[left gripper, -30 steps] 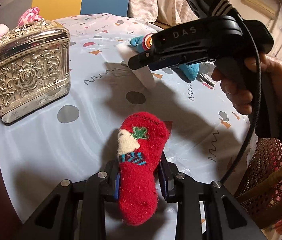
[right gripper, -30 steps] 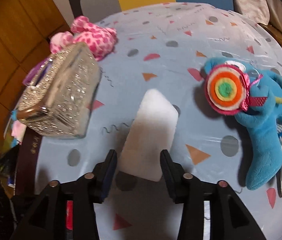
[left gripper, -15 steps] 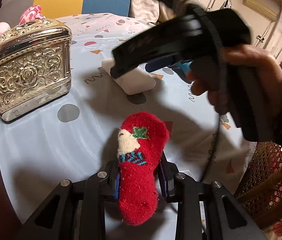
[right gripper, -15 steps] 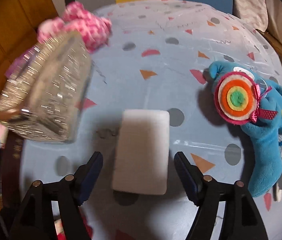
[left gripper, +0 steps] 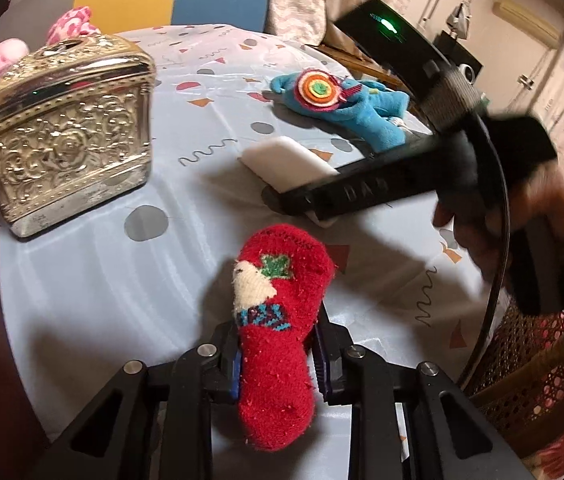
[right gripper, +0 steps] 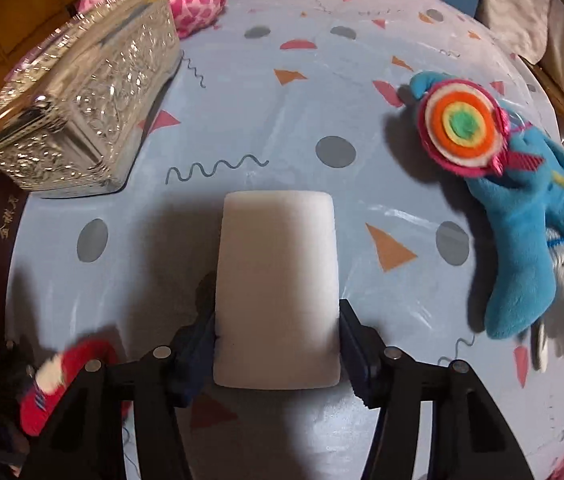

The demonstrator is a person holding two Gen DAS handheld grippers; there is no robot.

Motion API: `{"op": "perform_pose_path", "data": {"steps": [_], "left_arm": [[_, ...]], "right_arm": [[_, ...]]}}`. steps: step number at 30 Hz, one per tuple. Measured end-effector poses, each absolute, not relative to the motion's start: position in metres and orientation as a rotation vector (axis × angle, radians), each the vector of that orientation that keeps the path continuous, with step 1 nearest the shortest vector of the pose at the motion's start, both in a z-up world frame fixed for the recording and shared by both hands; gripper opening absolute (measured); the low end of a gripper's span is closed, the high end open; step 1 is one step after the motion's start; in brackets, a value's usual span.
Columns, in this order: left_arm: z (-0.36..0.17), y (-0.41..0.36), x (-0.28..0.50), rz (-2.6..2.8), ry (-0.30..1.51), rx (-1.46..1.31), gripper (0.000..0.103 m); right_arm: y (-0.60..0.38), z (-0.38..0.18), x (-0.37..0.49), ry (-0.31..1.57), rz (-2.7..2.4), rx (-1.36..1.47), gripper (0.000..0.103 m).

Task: Organize soft objects
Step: 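Lower the red sock into the gold tray with the left tool while the right tool holds the block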

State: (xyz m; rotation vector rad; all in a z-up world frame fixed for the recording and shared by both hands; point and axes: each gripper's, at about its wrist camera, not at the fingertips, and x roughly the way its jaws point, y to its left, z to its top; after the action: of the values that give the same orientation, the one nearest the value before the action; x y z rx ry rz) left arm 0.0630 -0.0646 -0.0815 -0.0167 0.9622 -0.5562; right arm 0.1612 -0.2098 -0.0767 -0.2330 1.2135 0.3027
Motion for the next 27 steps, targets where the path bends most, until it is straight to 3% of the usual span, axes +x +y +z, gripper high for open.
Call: {"op": "perform_pose_path", "data": {"steps": [14,21,27], "left_arm": [[-0.001,-0.040,0.045,-0.409,0.808,-0.036,0.027],[0.011,-0.016,0.041,-0.329,0.795,-0.042,0.027],[0.017,0.005,0.037,-0.262,0.763,-0.039,0.027]], "right_arm": [[-0.181,-0.083,0.150,1.103,0.305,-0.347,0.059],[-0.196,-0.080,0.152,1.118,0.302,-0.303,0.063],[-0.196,-0.080,0.155,1.120,0.307,-0.319,0.061]]}}
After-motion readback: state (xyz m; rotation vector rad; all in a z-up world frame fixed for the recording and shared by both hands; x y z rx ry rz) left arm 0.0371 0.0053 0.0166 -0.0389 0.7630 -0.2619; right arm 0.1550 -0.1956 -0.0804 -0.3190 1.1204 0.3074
